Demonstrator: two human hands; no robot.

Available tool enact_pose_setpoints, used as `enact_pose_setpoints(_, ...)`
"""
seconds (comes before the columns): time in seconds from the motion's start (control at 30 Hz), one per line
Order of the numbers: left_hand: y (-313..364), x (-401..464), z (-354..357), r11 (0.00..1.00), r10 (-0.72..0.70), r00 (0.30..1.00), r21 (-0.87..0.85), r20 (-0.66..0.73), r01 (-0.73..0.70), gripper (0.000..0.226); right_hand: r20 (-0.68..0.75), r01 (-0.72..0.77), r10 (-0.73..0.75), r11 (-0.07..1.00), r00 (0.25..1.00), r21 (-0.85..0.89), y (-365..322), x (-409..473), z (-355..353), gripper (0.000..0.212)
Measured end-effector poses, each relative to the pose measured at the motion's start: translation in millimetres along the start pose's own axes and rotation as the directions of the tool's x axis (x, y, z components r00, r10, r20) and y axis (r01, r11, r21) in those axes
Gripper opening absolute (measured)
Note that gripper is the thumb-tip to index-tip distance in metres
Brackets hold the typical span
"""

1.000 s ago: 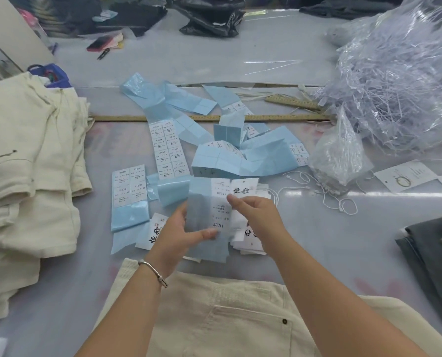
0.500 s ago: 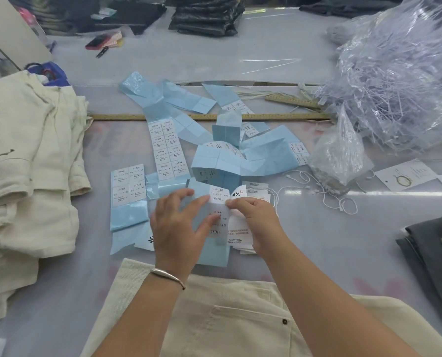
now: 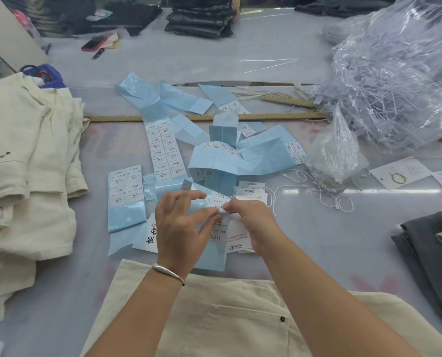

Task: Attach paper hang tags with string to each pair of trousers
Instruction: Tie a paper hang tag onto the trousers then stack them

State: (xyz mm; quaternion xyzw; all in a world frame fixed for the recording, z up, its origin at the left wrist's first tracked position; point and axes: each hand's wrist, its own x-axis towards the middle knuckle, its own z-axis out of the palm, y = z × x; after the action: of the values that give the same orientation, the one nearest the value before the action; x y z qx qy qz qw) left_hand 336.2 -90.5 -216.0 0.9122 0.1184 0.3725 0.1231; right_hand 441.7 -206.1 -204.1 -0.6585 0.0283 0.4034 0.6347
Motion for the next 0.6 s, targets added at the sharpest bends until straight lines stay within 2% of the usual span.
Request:
enact_pose_setpoints(0.17, 7, -3, -7, 0.995, -0.025, 1.0, -0.095, -0.013, 0.024, 0.005, -0.036, -0.001, 0.004, 0.996, 0.999, 0.086, 0, 6, 0, 0.014)
enact_pose_setpoints(0.3, 14, -2, -27, 0.953, -0.159, 0.985, -0.27, -0.07, 0.134, 0.007, -0.116, 0.015, -0.005, 0.996, 0.993, 0.083, -4, 16, 1, 0.009)
enact_pose_setpoints(0.4, 19, 0, -48, 0.89, -0.277, 0.954, -0.404, -0.115, 0.21, 0.008, -0.121, 0.064, -0.072, 0.995, 0.99, -0.072, -4, 19, -1, 0.02)
enact_pose_setpoints(0.5, 25, 1, -64, 0.847, -0.355, 0.931, -0.449, -0.082, 0.284, 0.005, -0.091, 0.112, -0.136, 0.968, 0.987, -0.225, -9, 12, -7, 0.033)
enact_pose_setpoints(0.6, 29, -5, -74, 0.791, -0.439, 0.898, -0.464, 0.02, 0.397, 0.009, -0.082, 0.198, -0.247, 0.903, 0.966, -0.38, -14, -1, -24, 0.014)
